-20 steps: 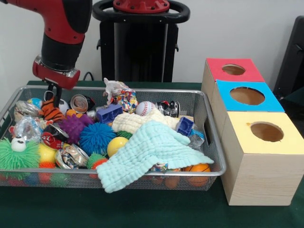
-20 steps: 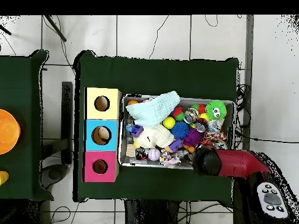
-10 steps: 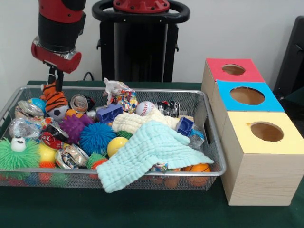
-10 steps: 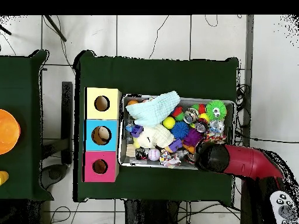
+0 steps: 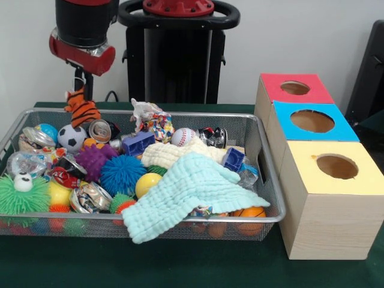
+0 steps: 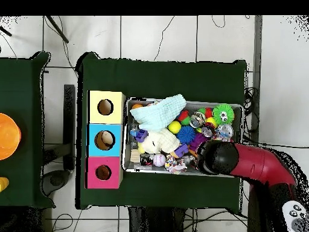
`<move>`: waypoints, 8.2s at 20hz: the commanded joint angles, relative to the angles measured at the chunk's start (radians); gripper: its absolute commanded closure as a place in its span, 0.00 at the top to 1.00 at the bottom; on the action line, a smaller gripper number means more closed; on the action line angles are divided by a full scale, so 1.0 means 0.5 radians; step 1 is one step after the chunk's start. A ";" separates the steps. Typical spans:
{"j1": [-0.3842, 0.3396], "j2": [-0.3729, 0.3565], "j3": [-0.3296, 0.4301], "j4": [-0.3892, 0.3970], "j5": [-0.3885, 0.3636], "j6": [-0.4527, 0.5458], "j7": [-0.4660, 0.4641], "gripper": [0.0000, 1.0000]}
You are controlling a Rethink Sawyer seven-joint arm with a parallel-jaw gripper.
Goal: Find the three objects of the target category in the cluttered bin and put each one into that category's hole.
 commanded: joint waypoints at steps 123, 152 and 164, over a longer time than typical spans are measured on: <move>1.468 -0.018 -0.544 0.482 1.967 0.649 1.479 0.00; 1.465 0.311 -0.599 0.221 1.724 0.402 1.411 0.00; 1.474 0.282 -0.508 0.194 1.877 0.239 1.426 0.00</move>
